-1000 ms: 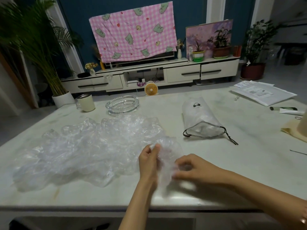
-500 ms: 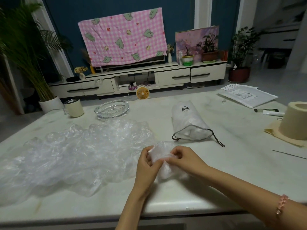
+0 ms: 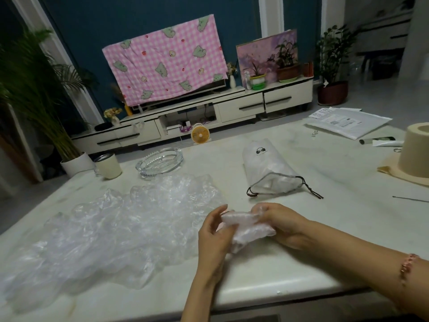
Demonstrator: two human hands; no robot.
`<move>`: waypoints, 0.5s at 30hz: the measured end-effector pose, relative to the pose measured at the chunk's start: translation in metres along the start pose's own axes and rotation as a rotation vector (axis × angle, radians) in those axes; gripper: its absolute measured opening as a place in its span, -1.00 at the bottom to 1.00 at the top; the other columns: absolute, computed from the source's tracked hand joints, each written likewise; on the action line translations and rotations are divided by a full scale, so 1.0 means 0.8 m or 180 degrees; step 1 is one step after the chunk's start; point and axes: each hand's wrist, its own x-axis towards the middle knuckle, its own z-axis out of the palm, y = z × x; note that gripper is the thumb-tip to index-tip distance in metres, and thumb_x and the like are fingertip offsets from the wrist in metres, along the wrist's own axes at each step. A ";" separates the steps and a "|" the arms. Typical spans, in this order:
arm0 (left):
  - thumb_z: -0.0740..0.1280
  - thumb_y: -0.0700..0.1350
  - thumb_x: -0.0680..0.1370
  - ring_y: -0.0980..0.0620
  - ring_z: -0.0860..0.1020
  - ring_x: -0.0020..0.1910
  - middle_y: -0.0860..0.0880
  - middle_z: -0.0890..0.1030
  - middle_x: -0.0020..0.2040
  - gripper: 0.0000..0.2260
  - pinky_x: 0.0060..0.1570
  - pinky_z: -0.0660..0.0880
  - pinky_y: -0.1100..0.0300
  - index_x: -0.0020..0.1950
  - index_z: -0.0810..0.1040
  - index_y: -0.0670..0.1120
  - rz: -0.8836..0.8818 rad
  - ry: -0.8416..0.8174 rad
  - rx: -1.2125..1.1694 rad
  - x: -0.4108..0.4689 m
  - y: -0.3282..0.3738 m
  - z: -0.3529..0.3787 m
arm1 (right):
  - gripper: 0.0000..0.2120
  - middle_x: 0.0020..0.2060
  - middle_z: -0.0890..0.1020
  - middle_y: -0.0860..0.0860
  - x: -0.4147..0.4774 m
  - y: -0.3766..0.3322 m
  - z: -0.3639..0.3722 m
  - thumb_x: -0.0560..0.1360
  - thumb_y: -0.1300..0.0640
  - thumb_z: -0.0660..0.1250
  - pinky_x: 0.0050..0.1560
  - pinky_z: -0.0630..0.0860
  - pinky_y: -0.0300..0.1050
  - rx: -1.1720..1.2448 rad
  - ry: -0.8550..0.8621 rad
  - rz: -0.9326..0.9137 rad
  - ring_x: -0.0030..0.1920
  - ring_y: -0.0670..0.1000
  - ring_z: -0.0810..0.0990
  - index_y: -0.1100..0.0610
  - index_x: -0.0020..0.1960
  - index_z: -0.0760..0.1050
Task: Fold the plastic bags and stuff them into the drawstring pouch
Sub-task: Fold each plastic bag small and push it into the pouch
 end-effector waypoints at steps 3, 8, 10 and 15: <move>0.43 0.04 0.24 -0.05 0.61 0.02 -0.05 0.64 0.01 -0.59 -0.15 0.57 0.09 0.07 0.61 0.04 -0.0037 -0.0187 0.0070 0.002 -0.002 -0.006 | -0.57 -0.37 0.46 0.12 0.003 0.003 0.001 0.42 0.52 0.14 -0.33 0.36 -0.20 -0.0074 0.0075 -0.0067 -0.36 0.02 0.43 0.12 -0.46 0.48; 0.31 -0.24 0.28 -0.07 0.61 -0.11 -0.05 0.66 -0.09 -0.71 -0.30 0.58 0.08 -0.02 0.57 -0.12 0.0124 -0.0142 0.0100 0.007 -0.009 -0.006 | -0.62 -0.36 0.45 0.07 -0.008 -0.005 -0.004 0.39 0.38 0.20 -0.31 0.27 -0.19 -0.1293 -0.0207 -0.0373 -0.31 -0.01 0.38 0.03 -0.48 0.52; 0.25 -0.31 0.23 -0.04 0.61 -0.12 -0.05 0.68 -0.11 -0.71 -0.26 0.57 0.16 -0.11 0.59 -0.14 0.0114 -0.0123 0.0084 0.007 -0.008 -0.005 | -0.74 -0.27 0.52 0.08 -0.014 -0.013 -0.003 0.29 0.24 0.22 -0.17 0.33 -0.17 -0.1698 -0.0415 -0.0401 -0.22 -0.01 0.43 -0.02 -0.48 0.55; 0.25 -0.18 0.27 -0.07 0.60 -0.14 -0.10 0.68 -0.12 -0.82 -0.16 0.51 0.06 -0.25 0.63 -0.11 -0.0184 -0.0146 -0.0388 0.006 -0.004 -0.005 | -0.56 -0.44 0.52 -0.02 -0.019 -0.019 -0.008 0.32 0.47 0.12 -0.18 0.37 -0.28 -0.2210 -0.0562 -0.0584 -0.33 -0.10 0.45 0.01 -0.50 0.49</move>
